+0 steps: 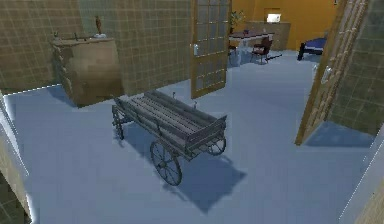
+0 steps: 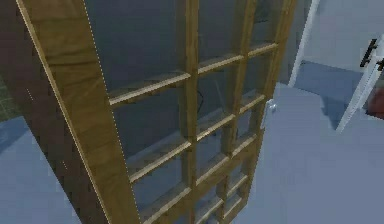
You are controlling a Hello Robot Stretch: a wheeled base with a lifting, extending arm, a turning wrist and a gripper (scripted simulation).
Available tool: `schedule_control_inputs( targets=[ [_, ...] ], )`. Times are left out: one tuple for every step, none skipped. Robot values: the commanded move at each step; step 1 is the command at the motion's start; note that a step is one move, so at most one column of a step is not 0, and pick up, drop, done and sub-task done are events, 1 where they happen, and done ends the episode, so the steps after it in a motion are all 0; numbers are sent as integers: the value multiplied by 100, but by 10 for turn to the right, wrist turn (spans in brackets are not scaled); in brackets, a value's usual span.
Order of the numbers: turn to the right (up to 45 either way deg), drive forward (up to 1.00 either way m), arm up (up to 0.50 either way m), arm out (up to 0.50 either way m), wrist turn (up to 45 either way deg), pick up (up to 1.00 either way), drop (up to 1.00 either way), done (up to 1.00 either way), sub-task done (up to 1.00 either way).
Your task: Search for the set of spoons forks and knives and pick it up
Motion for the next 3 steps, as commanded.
schedule_control_inputs(
  targets=[
    [0, 55, 0, 0, 0, 0, 0, 0, 0],
    [450, 0, 0, 0, 0, 0, 0, 0, 0],
    [90, 0, 0, 0, 0, 0, 0, 0, 0]
  ],
)
